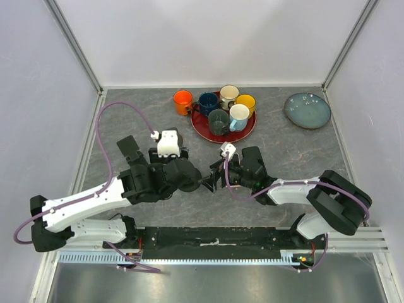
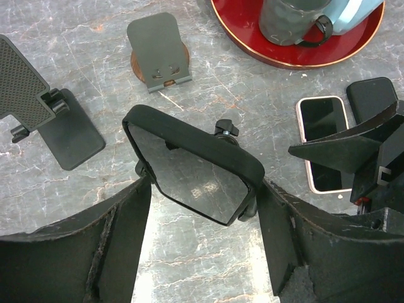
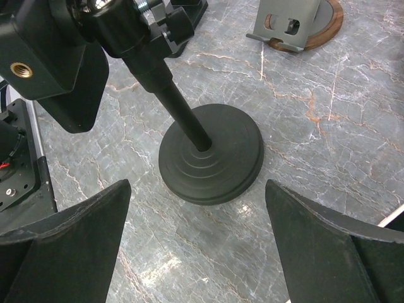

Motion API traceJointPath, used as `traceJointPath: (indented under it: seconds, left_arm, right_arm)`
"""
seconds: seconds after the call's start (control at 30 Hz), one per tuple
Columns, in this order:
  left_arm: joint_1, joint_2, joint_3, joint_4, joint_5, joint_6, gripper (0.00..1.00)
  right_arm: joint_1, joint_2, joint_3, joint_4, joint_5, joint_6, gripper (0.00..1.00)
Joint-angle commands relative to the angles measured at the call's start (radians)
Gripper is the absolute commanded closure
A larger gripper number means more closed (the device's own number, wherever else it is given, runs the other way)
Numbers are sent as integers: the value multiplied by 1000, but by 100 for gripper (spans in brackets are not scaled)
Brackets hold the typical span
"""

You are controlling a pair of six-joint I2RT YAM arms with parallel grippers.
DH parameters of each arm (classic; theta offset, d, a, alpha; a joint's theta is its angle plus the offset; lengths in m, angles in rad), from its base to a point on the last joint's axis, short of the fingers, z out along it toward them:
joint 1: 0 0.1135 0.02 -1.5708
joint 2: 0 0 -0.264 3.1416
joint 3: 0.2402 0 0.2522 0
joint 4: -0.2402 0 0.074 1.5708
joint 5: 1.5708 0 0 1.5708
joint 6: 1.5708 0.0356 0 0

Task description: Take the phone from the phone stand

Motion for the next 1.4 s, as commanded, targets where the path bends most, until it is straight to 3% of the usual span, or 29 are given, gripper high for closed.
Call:
traceJointPath:
  seconds: [0.0, 0.23, 0.4, 0.77, 1.17, 1.37]
  left_arm:
    - [-5, 19, 36, 0, -84, -84, 28]
    - [17, -24, -1, 50, -37, -13, 30]
    - [32, -65, -52, 118, -15, 42, 39]
    - [40, -96, -73, 187, 34, 90, 40]
    - [40, -108, -80, 198, 43, 93, 40]
    - [40, -105, -76, 205, 49, 94, 40]
  right_arm:
    - [5, -1, 2, 65, -29, 10, 5]
    - [7, -4, 1, 62, -21, 5, 6]
    - [13, 29, 11, 110, -40, 1, 6]
    - [-6, 279, 218, 176, -223, -124, 12]
    - [-4, 499, 327, 380, -309, -33, 35]
    - [16, 508, 312, 388, -256, -62, 67]
